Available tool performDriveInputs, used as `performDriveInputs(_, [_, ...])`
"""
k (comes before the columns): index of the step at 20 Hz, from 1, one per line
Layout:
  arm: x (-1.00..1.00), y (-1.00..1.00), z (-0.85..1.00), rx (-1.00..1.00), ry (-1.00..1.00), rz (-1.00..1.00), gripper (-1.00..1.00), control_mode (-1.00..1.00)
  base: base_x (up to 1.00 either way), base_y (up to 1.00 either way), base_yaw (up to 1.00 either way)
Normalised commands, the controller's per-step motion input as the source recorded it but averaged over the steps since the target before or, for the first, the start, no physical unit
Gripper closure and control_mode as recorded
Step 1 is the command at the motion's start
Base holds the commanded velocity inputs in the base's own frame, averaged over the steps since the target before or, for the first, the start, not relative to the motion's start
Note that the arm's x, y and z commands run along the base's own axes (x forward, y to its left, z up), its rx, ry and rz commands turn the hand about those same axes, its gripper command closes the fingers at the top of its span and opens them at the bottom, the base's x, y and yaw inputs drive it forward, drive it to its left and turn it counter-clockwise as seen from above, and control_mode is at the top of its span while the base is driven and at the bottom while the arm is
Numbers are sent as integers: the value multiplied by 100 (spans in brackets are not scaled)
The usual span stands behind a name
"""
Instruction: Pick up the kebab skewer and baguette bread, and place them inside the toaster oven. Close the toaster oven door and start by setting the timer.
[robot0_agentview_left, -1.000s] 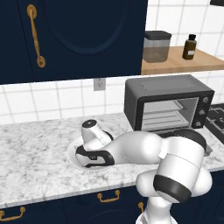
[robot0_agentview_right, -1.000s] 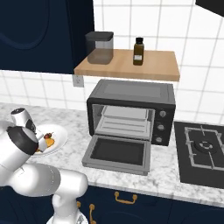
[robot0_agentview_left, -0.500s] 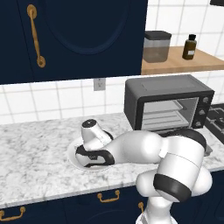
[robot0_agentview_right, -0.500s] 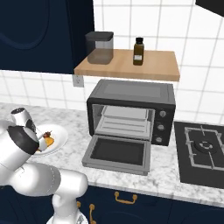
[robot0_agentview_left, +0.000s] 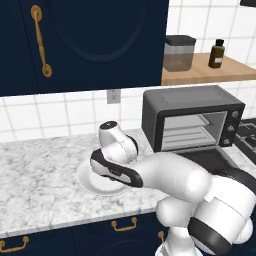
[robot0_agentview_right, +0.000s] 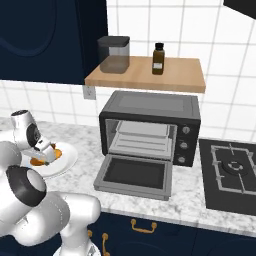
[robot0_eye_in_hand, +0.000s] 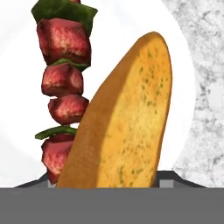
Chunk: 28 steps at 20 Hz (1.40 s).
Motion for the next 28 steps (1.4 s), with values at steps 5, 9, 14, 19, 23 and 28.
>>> performDriveInputs(5, [-66, -94, 45, 1, -8, 41, 100, -100, 0, 0, 0])
performDriveInputs(9, [-55, -100, 39, 5, -11, 40, 100, -100, 0, 0, 0])
performDriveInputs(14, [-33, -100, 47, 6, -9, 32, 100, -100, 0, 0, 0])
performDriveInputs(19, [-24, -100, 50, 13, -14, 27, 100, -100, 0, 0, 0])
performDriveInputs(23, [-22, -100, 50, 15, -15, 18, 100, -100, 0, 0, 0])
performDriveInputs(28, [-26, -100, 3, 9, -13, 7, 100, -100, 0, 0, 0])
